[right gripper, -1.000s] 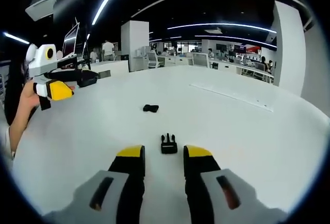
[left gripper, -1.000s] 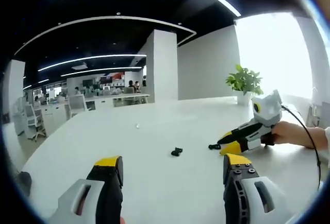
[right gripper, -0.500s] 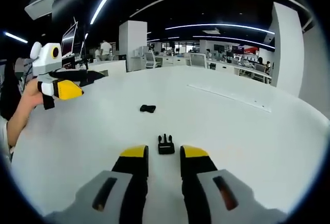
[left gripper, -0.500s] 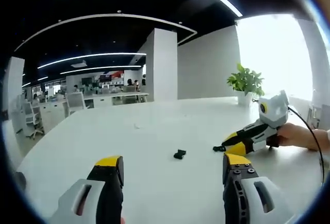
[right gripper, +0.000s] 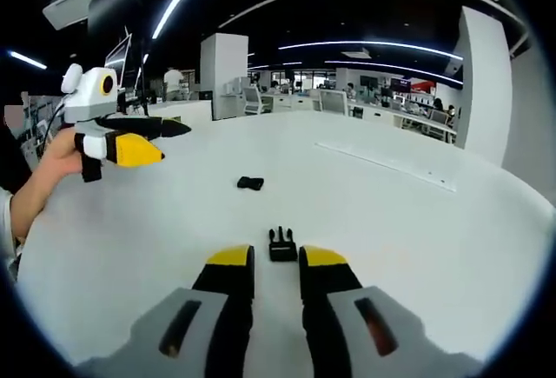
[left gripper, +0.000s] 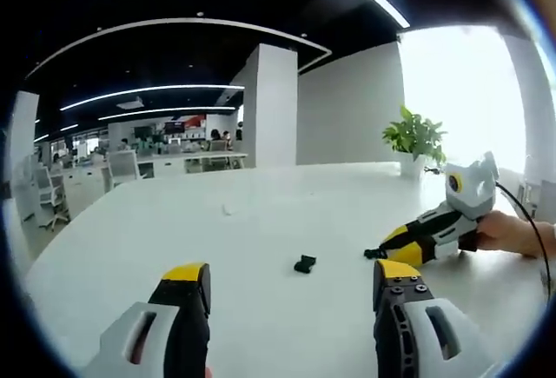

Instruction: Snap the two parts of the plastic buckle together until the buckle closes and remains connected.

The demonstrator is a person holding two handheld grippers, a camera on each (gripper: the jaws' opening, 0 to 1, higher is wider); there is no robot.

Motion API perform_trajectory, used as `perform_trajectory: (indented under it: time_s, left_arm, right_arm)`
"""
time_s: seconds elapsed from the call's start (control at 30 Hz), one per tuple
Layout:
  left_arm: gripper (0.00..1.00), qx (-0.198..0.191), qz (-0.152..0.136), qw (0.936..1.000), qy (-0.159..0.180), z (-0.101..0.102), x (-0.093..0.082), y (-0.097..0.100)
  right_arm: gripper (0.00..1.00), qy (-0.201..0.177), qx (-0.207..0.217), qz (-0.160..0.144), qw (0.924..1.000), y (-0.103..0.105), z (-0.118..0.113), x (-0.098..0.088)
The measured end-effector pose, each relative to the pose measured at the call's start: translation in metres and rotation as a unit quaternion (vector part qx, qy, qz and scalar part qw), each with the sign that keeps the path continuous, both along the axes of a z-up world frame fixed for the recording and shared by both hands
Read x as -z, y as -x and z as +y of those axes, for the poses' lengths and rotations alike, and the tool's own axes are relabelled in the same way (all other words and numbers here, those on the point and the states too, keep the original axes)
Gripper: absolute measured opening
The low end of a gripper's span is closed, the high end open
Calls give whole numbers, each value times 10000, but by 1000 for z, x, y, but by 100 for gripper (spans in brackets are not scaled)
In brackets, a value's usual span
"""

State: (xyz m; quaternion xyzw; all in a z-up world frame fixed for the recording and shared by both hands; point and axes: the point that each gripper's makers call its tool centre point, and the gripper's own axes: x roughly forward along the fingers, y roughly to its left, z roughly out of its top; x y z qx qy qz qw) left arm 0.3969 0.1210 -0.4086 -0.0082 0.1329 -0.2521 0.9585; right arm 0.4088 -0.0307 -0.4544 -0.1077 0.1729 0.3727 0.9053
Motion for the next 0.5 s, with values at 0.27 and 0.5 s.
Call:
perform_trajectory:
  time_s: [0.27,0.5]
  left_arm:
    - [77,4,21,10000,-58,-3,2,-6]
    - [77,24,61,9998,-190,-6,5,-14]
  right_arm:
    - [16,-35,3,15,10000,0,1,0]
    - [12,-42,-17,11,10000,0,1,0]
